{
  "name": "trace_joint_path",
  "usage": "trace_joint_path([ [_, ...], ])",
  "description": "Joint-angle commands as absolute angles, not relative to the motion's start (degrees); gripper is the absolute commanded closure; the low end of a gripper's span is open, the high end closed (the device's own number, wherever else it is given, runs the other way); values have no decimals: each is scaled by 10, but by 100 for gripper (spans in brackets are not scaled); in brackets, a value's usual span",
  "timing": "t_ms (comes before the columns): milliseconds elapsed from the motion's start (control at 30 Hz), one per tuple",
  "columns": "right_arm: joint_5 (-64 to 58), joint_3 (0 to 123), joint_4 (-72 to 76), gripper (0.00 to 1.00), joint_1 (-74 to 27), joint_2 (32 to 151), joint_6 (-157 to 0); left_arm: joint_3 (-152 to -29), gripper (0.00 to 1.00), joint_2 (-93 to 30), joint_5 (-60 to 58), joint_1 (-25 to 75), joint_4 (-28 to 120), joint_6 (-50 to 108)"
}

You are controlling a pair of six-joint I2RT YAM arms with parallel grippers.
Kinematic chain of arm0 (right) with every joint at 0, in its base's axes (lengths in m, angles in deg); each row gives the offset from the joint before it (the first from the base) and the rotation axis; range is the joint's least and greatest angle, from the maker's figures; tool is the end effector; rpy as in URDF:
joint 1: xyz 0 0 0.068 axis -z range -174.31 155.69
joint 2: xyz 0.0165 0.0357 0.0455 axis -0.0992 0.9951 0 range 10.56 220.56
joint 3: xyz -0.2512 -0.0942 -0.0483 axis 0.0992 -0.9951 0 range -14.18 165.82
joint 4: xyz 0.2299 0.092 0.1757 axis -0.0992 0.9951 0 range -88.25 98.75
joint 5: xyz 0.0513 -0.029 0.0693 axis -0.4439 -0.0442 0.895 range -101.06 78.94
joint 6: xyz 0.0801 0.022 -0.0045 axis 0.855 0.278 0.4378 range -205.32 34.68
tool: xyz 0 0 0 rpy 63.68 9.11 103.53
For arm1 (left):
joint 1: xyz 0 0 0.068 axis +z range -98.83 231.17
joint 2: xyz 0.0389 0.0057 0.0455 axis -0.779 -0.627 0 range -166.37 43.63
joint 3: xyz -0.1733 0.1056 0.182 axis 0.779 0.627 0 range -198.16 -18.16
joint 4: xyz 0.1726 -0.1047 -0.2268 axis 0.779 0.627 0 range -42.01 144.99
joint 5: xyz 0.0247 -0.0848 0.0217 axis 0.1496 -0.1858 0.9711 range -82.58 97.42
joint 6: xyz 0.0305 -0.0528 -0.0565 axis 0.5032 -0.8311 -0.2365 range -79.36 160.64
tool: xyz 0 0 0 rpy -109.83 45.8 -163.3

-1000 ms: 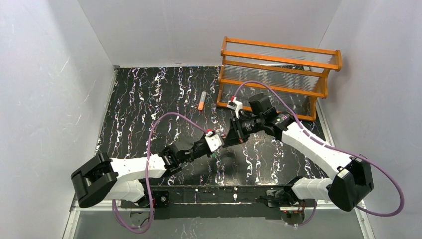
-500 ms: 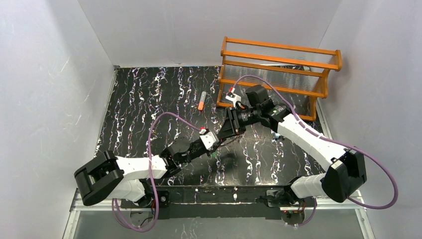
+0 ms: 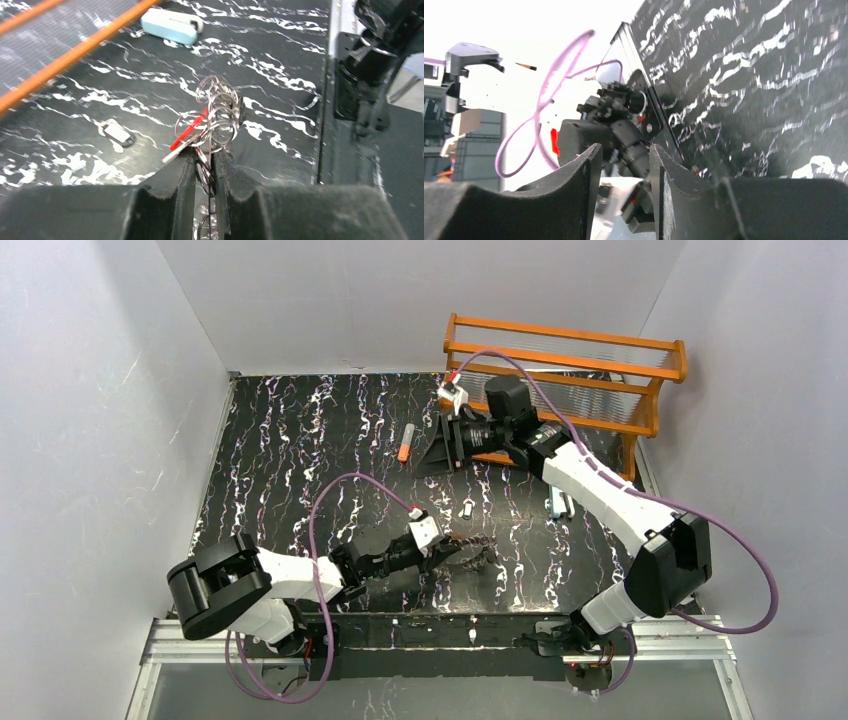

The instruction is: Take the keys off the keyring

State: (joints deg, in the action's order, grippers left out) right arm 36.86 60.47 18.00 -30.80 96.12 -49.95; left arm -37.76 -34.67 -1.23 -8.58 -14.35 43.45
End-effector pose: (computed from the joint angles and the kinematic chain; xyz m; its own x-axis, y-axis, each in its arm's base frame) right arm 0.2932 0.2838 0.3246 -0.8372 -0.1368 -0.5295 -0.5455 0.2762 0.7912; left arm 0.1486 -0.2765 0.1648 0.0776 -0.0367 -0.9963 0.9269 0.3707 0.0585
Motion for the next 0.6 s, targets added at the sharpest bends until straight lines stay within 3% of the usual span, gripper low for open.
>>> trace_joint_path([
  [0, 394, 673, 110, 51, -307, 966, -514, -371, 100, -355, -36, -82, -186, 378],
  [333, 310, 697, 330, 47, -284, 949, -696, -354, 100, -368, -18, -56, -235, 318],
  [567, 273, 569, 338, 52, -285, 872, -725, -348, 100, -356, -2, -53, -238, 320],
])
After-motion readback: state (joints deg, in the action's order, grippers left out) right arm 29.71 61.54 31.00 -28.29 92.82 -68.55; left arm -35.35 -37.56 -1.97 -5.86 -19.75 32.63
